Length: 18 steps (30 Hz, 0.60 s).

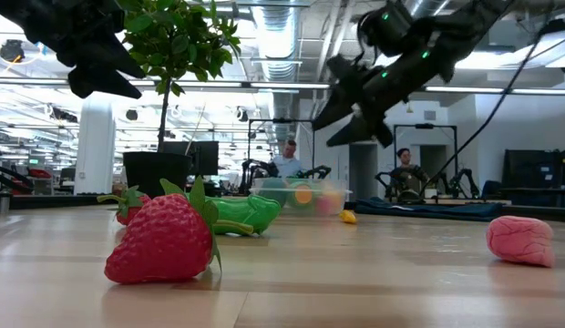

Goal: Pick and placing Produce into tupperware
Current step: Put the top red strawberry into the transparent bin

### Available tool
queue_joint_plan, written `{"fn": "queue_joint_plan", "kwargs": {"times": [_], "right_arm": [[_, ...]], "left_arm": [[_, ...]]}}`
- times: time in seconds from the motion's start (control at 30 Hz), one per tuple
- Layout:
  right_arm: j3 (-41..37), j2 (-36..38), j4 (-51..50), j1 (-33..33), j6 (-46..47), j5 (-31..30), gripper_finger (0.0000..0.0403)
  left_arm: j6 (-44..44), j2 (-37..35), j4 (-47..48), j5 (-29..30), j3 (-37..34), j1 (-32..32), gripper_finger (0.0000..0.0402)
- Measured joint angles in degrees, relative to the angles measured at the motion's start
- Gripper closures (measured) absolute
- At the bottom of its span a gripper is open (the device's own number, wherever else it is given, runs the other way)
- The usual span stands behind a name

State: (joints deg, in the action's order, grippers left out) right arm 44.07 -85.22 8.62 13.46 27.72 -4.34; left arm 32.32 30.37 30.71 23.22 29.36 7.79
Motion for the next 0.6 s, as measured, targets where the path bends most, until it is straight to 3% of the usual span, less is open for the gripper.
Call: {"fn": "queue_joint_plan", "kwargs": {"times": [0.17,0.33,0.47,0.6], "right_arm": [[0.0,8.12,-10.68,-2.85,-1.24,0.02,0.0163],[0.0,14.56,-19.03,-8.37,-1.76,0.04,0.0163],[0.0,18.05,-24.17,-14.02,0.02,0.02,0.0163],[0.0,20.26,-27.36,-20.1,3.29,-0.22,0.0163]], "left_arm": [[-0.07,0.0,-1.82,-1.12,0.0,0.0,0.0161],[-2.35,1.53,-2.34,-7.62,0.0,0.02,0.0161],[-4.03,5.28,-2.31,-12.58,0.0,0.04,0.0161],[-4.11,10.87,-3.21,-13.82,0.0,1.11,0.0161]]}}
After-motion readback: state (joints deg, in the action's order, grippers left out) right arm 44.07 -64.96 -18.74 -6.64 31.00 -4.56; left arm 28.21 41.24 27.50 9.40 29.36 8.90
